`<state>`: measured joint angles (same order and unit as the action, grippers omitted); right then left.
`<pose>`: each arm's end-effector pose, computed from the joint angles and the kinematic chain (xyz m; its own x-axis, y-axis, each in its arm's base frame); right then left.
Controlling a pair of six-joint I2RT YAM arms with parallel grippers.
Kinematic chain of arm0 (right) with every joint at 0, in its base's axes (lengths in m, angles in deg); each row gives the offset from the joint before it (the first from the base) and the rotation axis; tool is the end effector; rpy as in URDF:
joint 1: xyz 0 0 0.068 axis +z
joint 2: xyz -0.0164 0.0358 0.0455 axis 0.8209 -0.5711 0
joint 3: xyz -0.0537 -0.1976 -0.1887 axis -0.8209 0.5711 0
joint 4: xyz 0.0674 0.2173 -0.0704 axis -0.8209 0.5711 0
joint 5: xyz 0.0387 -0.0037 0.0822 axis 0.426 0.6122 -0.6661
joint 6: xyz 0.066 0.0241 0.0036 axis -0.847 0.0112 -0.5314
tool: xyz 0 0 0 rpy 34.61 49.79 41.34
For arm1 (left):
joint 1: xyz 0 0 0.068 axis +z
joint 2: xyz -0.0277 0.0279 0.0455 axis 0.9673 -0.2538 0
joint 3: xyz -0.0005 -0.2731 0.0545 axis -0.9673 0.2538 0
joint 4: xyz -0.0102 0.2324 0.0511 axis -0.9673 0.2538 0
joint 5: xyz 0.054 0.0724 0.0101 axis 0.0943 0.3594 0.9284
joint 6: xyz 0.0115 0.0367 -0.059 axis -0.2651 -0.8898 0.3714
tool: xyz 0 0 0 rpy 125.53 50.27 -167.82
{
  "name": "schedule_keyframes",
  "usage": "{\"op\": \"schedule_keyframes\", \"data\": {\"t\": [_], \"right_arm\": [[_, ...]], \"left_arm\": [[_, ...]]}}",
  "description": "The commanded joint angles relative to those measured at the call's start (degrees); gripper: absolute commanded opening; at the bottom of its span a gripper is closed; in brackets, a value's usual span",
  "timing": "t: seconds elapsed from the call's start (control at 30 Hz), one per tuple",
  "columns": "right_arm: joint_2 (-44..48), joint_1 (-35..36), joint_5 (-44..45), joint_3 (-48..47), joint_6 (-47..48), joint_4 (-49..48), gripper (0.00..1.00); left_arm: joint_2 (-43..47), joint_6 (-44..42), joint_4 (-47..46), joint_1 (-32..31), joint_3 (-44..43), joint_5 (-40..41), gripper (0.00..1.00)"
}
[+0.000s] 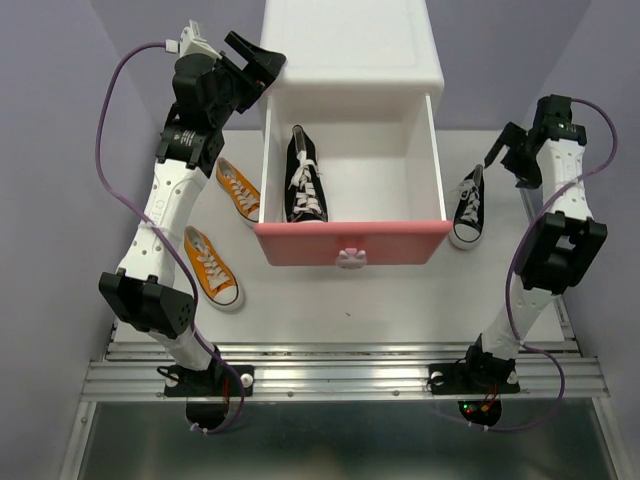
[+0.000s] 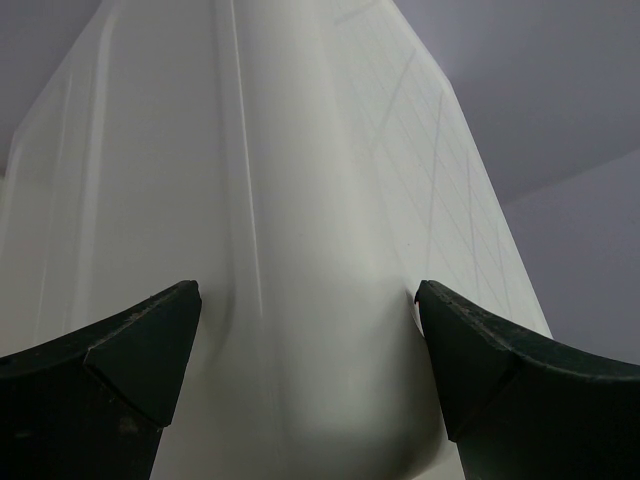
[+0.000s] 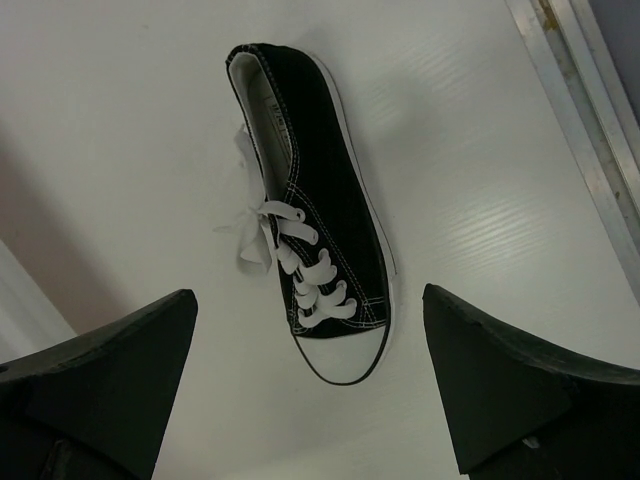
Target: Place and organize the shoes in the shoe cabinet
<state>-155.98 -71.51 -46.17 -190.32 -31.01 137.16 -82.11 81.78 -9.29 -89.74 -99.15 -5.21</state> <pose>0.3982 -0.1150 0.3214 -0.6575 0.5232 -0.5422 0.5000 0.8413 0.2054 0.3526 -0.0980 0.5071 -0.2147 -0.6944 -0.6868 0.3045 0.6206 -0.7226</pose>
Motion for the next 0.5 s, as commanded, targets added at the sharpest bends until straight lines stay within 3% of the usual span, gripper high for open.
{"op": "schedule_keyframes", "data": {"t": [0.0, 0.17, 0.47], "right_arm": [[-0.82, -0.36, -3.92, 1.23, 4.43, -1.27, 1.0], [-4.07, 2.97, -4.11, 2.03, 5.32, -2.24, 1.0], [-9.96, 5.35, 3.18, 0.01, 4.88, -3.3, 1.0]], "left_arm": [[-4.95, -6.93, 21.07, 0.2, 6.18, 2.04, 0.99], [-5.12, -7.28, 20.81, 0.2, 6.88, 2.04, 0.99], [-4.95, -7.45, 19.93, 0.29, 8.64, 2.04, 0.99]]}}
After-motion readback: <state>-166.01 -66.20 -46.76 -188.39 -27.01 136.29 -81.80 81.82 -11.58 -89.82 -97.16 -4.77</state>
